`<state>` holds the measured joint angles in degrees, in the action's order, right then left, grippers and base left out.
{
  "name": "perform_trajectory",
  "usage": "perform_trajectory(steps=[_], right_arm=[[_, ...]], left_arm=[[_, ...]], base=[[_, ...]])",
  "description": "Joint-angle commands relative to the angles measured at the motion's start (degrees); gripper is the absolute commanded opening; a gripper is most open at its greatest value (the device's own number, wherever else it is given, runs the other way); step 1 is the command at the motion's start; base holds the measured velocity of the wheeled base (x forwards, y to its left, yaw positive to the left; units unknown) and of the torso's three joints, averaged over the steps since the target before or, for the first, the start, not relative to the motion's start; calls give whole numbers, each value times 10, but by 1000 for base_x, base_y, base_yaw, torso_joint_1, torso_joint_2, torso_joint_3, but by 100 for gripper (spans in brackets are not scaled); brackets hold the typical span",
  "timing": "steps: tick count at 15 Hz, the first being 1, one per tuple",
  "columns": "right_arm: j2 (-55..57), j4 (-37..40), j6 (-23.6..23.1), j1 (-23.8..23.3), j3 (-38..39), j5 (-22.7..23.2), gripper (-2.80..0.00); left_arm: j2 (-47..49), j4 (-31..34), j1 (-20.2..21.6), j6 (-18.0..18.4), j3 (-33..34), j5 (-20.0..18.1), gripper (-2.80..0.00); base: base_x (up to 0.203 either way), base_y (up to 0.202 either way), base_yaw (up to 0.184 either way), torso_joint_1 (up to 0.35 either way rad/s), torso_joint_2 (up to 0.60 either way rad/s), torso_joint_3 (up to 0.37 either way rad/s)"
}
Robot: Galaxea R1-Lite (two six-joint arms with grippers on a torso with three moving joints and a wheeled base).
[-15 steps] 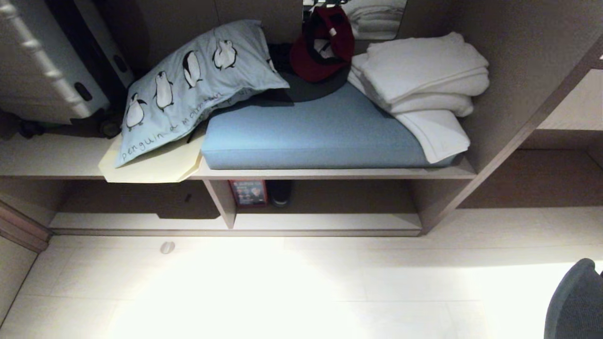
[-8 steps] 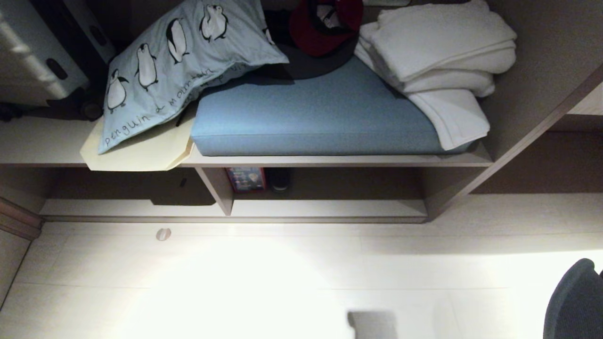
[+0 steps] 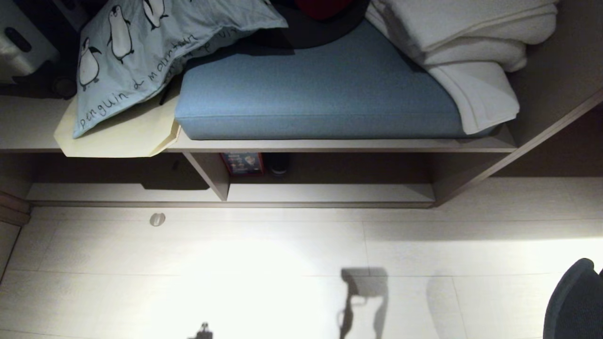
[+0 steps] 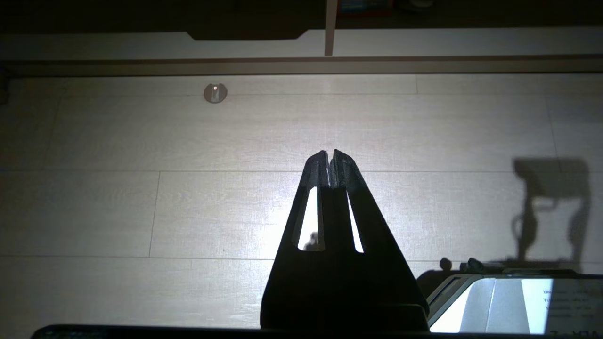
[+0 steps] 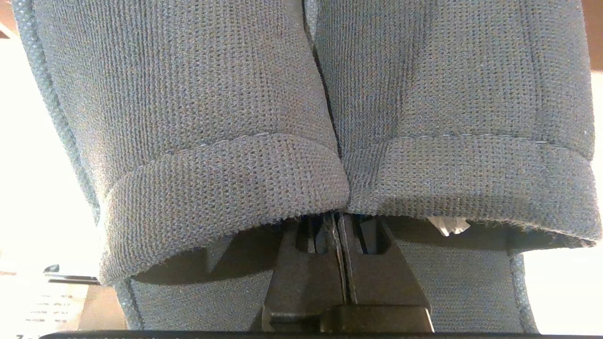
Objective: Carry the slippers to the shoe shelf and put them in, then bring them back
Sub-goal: Place the slippers into the shoe cabinet
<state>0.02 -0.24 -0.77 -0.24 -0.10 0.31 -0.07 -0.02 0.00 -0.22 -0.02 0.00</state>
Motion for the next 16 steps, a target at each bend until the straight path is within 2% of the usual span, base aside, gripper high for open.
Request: perform_trajectory(steps=[1, 16], right_arm=[[1, 0, 0, 0, 0, 0, -280], [1, 0, 0, 0, 0, 0, -280]], left_arm=[[1, -1, 0, 0, 0, 0, -280], [1, 0, 0, 0, 0, 0, -280]], base=[[0, 0, 0, 3, 0, -195], [0, 0, 0, 1, 2, -198]])
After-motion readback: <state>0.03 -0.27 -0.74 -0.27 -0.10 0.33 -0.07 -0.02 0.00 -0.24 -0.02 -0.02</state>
